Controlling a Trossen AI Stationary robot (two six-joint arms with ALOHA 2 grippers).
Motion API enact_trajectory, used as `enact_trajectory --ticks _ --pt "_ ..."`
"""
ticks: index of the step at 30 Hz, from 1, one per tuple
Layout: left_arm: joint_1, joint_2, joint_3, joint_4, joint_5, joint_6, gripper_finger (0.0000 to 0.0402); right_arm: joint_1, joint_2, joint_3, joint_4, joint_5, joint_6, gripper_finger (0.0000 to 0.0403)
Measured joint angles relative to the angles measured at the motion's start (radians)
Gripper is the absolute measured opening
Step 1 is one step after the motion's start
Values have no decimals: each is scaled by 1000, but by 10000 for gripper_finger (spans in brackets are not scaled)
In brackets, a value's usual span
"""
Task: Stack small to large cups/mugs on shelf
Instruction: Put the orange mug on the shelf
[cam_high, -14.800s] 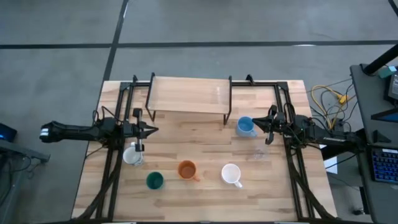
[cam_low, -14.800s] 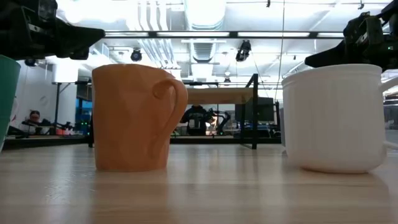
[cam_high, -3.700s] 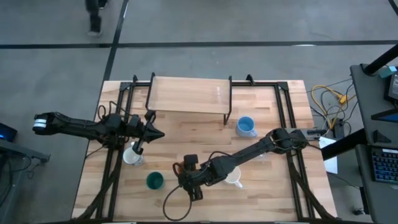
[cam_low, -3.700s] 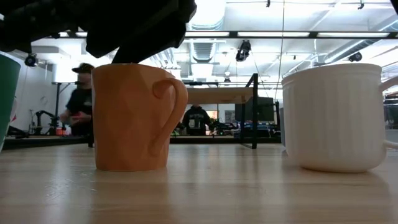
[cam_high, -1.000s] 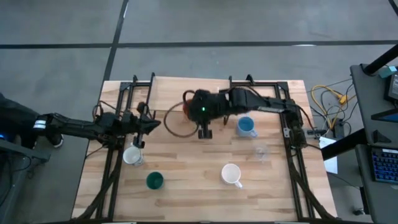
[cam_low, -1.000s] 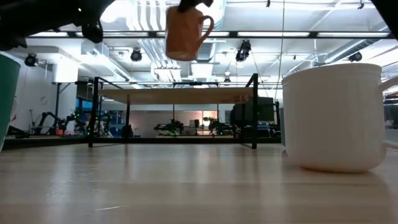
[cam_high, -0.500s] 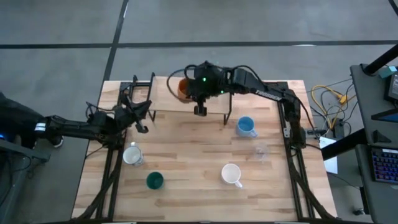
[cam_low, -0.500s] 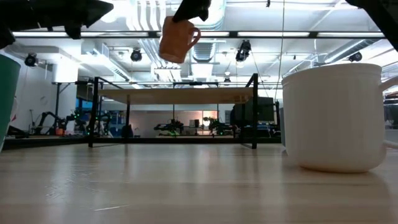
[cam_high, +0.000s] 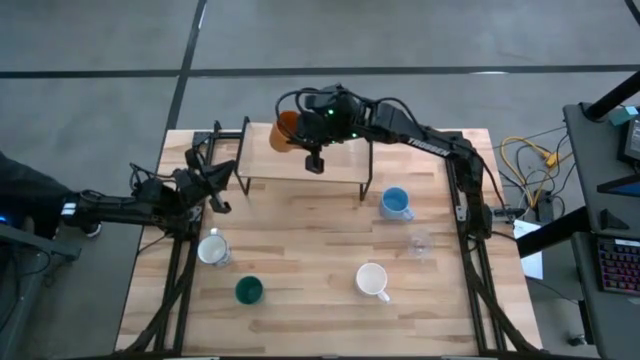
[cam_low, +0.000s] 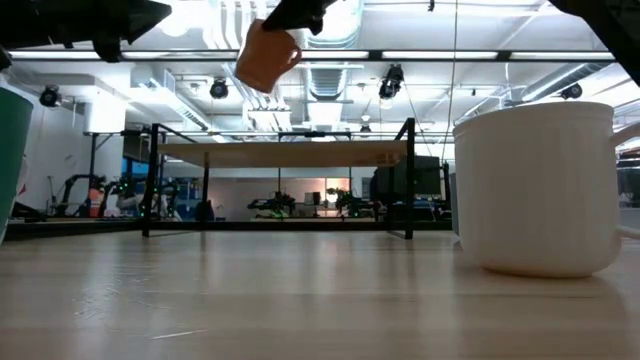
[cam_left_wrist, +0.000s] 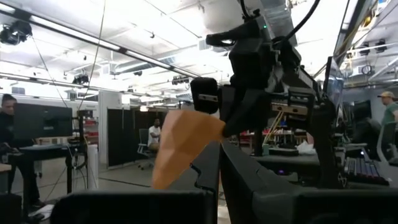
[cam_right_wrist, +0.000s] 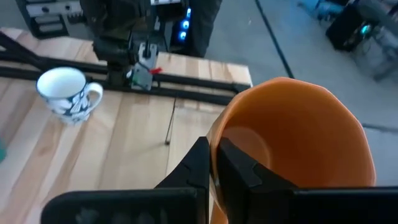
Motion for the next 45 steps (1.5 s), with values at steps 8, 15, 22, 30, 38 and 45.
enact_trajectory --ticks 8,15,22,30,38,45 --pt "0 -8 0 -3 0 0 0 -8 0 -59 115 0 -24 12" --pt "0 -7 -1 -3 1 0 0 -23 0 -107 195 0 -24 12" --pt "0 -11 -2 -11 1 0 0 -31 0 -196 290 -9 -17 12" --pt "0 -15 -2 -19 1 0 0 -40 0 -279 383 -8 -22 12" --pt "0 -15 -2 -19 1 0 0 -53 0 -343 423 -8 -22 12" --pt "0 -15 -2 -19 1 0 0 -59 0 -393 545 -8 -26 12"
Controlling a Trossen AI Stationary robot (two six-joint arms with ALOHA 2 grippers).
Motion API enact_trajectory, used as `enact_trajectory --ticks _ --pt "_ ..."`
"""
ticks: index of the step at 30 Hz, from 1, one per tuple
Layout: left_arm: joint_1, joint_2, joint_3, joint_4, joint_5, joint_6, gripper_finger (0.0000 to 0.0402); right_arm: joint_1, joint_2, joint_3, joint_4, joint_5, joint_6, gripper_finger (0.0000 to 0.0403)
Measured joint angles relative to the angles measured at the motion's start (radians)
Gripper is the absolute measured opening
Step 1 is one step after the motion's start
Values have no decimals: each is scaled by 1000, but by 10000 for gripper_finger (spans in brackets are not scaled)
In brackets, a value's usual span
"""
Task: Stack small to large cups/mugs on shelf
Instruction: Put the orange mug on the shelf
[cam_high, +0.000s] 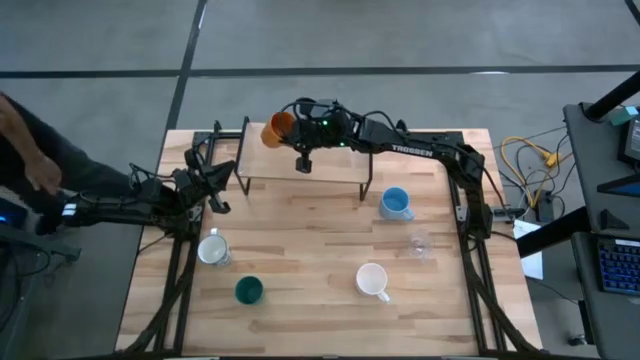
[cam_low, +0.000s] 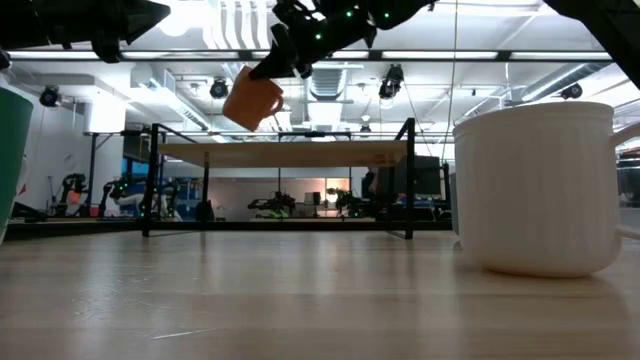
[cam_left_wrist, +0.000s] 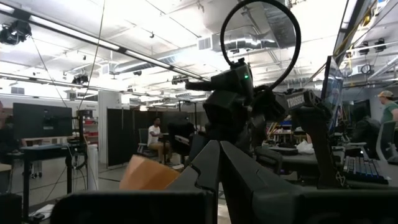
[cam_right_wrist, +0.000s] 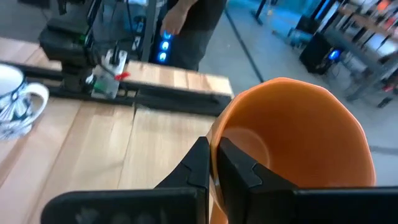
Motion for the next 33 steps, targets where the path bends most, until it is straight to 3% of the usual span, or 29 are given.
enact_trajectory --ticks 8,33 --pt "0 0 0 0 0 0 0 -5 0 -57 89 0 1 12" --pt "0 0 0 -4 0 0 0 -11 -1 -98 62 0 12 12"
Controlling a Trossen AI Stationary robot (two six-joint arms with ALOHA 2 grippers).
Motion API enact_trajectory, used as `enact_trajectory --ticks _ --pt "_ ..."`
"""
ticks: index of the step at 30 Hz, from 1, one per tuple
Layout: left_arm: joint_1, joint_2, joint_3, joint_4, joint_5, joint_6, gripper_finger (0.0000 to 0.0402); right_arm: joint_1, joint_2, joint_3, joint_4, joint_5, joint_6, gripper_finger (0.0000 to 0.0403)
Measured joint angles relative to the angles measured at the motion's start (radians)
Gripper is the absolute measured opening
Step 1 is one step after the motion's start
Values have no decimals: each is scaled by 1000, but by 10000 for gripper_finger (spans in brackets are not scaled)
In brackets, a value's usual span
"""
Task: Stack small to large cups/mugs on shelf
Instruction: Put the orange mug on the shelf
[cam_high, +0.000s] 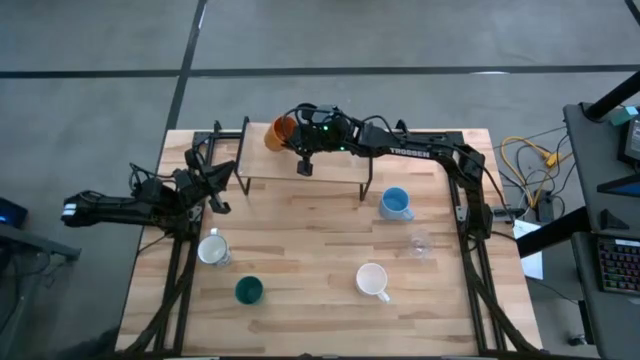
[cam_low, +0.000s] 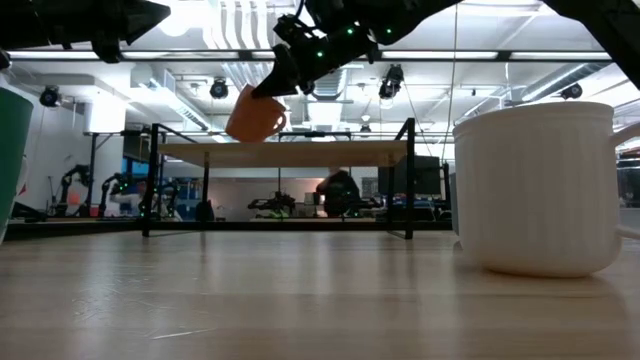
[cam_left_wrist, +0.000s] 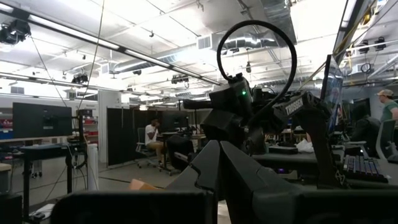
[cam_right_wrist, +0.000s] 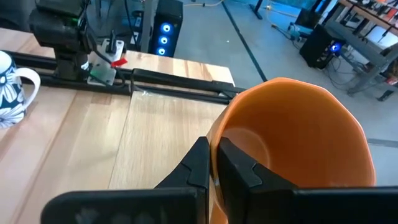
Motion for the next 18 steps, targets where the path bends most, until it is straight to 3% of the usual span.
enact_trajectory --ticks 18 --pt "0 0 0 2 0 0 0 0 0 0 -26 0 0 12"
